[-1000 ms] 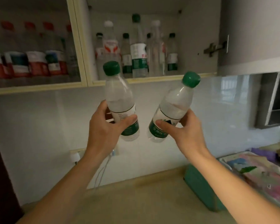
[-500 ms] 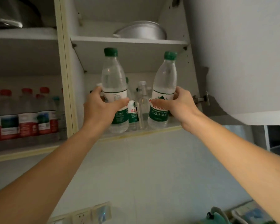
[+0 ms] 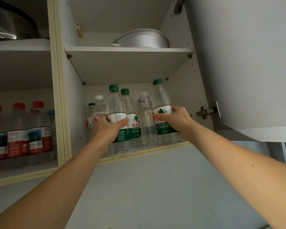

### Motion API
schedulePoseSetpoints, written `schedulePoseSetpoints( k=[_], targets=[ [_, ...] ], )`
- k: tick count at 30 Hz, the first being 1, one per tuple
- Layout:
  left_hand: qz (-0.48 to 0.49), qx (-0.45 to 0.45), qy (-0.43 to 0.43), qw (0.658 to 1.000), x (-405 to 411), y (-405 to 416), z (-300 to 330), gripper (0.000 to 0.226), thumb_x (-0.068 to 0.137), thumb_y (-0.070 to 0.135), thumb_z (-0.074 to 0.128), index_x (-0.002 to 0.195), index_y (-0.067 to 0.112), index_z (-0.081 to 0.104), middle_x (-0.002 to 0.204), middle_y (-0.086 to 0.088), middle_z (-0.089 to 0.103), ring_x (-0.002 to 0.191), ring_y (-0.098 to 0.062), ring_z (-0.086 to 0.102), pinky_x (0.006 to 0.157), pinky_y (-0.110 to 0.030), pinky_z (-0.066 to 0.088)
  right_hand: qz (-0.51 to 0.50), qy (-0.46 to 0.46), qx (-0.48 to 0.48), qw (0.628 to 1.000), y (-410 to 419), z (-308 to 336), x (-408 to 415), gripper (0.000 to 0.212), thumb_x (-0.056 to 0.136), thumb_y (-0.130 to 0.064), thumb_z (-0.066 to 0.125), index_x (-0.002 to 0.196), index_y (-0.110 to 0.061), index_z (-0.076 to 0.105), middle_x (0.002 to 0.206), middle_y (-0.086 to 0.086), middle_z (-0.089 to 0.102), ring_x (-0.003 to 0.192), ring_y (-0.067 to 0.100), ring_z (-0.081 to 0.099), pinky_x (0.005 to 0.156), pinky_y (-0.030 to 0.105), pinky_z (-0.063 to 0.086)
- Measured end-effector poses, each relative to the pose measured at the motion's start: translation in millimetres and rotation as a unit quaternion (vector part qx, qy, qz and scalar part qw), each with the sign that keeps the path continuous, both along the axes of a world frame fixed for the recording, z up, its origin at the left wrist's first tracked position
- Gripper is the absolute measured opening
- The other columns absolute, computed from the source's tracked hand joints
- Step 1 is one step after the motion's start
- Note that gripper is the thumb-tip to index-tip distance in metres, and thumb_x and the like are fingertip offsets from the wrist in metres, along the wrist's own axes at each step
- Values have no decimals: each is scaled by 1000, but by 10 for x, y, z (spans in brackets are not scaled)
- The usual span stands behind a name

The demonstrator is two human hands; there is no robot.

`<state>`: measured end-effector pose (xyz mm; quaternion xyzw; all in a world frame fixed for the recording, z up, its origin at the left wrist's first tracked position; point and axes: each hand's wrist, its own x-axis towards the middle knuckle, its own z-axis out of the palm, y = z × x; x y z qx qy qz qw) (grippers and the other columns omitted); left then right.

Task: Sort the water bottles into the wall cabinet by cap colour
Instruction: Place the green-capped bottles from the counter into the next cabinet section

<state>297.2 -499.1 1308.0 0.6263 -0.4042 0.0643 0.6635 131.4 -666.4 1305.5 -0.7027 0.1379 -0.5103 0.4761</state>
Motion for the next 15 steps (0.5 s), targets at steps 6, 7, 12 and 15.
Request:
schedulePoseSetpoints(
  k=[6,7,12,15],
  targets=[
    [-32,11,-10,999,61,-172,14,26,85,32,79,98,32,57,94,10,69,81,-6,69,55,-19,50,-19,11,-26,999,-124,-5,67,39,77,-31,87,107,-15,67,96,6,76,85,23,76,79,45,63],
    [-36,15,-10,999,65,-196,18,25,85,32,79,96,33,56,93,10,69,81,-6,69,55,-19,50,-21,13,-27,999,-129,-5,76,40,77,-32,87,107,-14,67,97,6,75,85,23,75,79,44,63],
    [-45,27,-18,998,33,-381,-6,34,87,35,77,113,26,57,101,7,68,83,-7,66,54,-18,47,-41,27,-37,998,-168,-19,148,47,78,-35,86,112,-10,66,102,9,74,89,24,74,81,44,63],
    [-47,20,-15,999,-18,-522,-18,47,87,36,77,124,22,51,106,4,64,88,-10,64,62,-25,50,-66,35,-45,996,-224,-23,195,52,77,-39,86,115,-10,64,103,8,73,87,22,73,77,40,64]
  ],
)
